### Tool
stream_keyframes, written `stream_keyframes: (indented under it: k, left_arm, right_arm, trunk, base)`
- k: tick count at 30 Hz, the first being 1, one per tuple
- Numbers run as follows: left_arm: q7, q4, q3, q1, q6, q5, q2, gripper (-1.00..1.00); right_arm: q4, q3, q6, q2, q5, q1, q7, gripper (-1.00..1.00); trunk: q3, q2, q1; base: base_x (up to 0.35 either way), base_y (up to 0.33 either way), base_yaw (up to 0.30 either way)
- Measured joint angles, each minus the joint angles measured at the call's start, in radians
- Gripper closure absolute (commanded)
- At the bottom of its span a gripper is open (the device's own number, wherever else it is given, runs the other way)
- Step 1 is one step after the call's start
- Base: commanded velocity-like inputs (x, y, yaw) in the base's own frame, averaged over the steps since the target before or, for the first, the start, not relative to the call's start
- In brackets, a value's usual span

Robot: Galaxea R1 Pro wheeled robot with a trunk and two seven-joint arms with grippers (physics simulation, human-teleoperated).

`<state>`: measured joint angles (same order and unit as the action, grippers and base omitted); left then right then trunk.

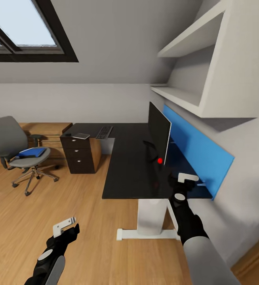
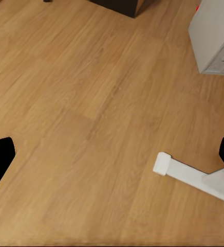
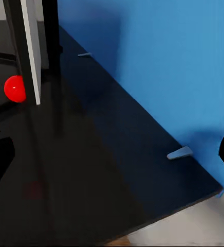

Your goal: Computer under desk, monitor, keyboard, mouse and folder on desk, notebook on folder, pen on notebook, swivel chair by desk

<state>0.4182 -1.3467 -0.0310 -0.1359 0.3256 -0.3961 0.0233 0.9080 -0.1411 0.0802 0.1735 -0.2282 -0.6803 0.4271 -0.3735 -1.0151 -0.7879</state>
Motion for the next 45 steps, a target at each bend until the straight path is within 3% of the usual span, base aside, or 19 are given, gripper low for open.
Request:
stream_keyframes:
  k: [5, 11, 17, 26, 28, 34, 38, 45]
  left_arm:
    - [0.000, 0.000, -0.001, 0.000, 0.000, 0.000, -0.001, -1.00]
    - [-0.001, 0.000, -0.001, 0.000, 0.002, -0.001, -0.001, -1.00]
    - [-0.001, 0.000, -0.002, 0.000, 0.003, -0.001, -0.004, -1.00]
    - [0.000, 0.004, -0.004, 0.000, 0.003, -0.001, -0.005, -1.00]
    - [0.000, 0.012, -0.004, 0.000, 0.003, -0.001, -0.004, -1.00]
    - [0.002, 0.064, -0.007, 0.000, 0.003, 0.003, -0.002, -1.00]
    - [0.001, 0.133, -0.006, 0.000, 0.000, 0.003, -0.001, -1.00]
    - [0.000, 0.328, -0.006, 0.000, -0.022, 0.012, -0.001, -1.00]
  right_arm:
    - [0.001, 0.002, 0.000, 0.000, -0.002, 0.005, 0.002, -1.00]
    - [0.017, 0.064, 0.003, 0.000, -0.004, 0.030, 0.008, -1.00]
    - [0.012, 0.082, 0.007, 0.000, 0.003, 0.035, -0.007, -1.00]
    - [0.008, 0.083, 0.007, 0.000, 0.006, 0.038, -0.015, -1.00]
    - [0.008, 0.083, 0.009, 0.000, 0.031, 0.042, -0.016, -1.00]
    - [-0.028, 0.081, 0.017, 0.000, 0.215, 0.071, -0.016, -1.00]
    - [-0.031, 0.082, 0.018, 0.000, 0.230, 0.130, -0.016, -1.00]
    - [-0.033, 0.082, 0.008, 0.000, 0.236, 0.247, -0.017, -1.00]
  trunk:
    - [0.000, 0.000, 0.000]
    - [0.000, 0.000, 0.000]
    - [0.000, 0.000, 0.001]
    - [0.028, 0.063, 0.035]
    - [0.034, 0.077, 0.043]
    - [0.053, 0.119, 0.066]
    - [0.066, 0.147, 0.081]
    - [0.088, 0.196, 0.108]
  base:
    - [-0.337, 0.000, 0.000]
    - [-0.332, 0.000, 0.000]
    - [-0.111, 0.000, 0.000]
    - [-0.003, 0.000, 0.000]
    - [0.000, 0.000, 0.000]
    - [0.000, 0.000, 0.000]
    - [0.000, 0.000, 0.000]
    - [0.000, 0.000, 0.000]
